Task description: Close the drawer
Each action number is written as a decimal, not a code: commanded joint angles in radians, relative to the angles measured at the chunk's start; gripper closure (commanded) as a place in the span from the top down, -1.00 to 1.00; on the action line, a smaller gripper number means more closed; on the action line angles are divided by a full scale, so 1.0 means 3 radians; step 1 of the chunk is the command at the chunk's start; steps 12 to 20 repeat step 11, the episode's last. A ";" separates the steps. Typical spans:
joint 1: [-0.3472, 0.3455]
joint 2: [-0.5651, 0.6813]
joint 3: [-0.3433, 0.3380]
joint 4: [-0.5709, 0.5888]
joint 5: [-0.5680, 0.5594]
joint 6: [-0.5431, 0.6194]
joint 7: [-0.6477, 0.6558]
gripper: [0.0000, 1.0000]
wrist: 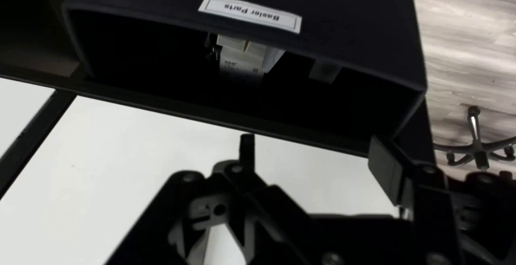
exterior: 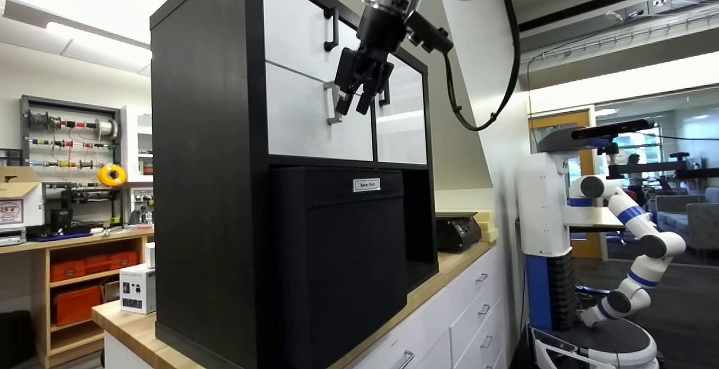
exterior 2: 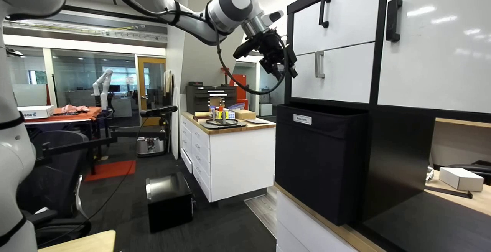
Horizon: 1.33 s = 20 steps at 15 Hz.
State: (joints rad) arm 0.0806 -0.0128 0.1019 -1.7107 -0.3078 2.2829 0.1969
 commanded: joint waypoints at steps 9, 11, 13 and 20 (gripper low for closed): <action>0.0084 -0.0706 0.0176 -0.0778 0.0388 -0.0920 0.0100 1.00; 0.0077 -0.0530 0.0191 -0.0595 0.0317 -0.0856 0.0045 1.00; 0.0077 -0.0530 0.0191 -0.0595 0.0317 -0.0856 0.0045 1.00; 0.0077 -0.0530 0.0191 -0.0595 0.0317 -0.0856 0.0045 1.00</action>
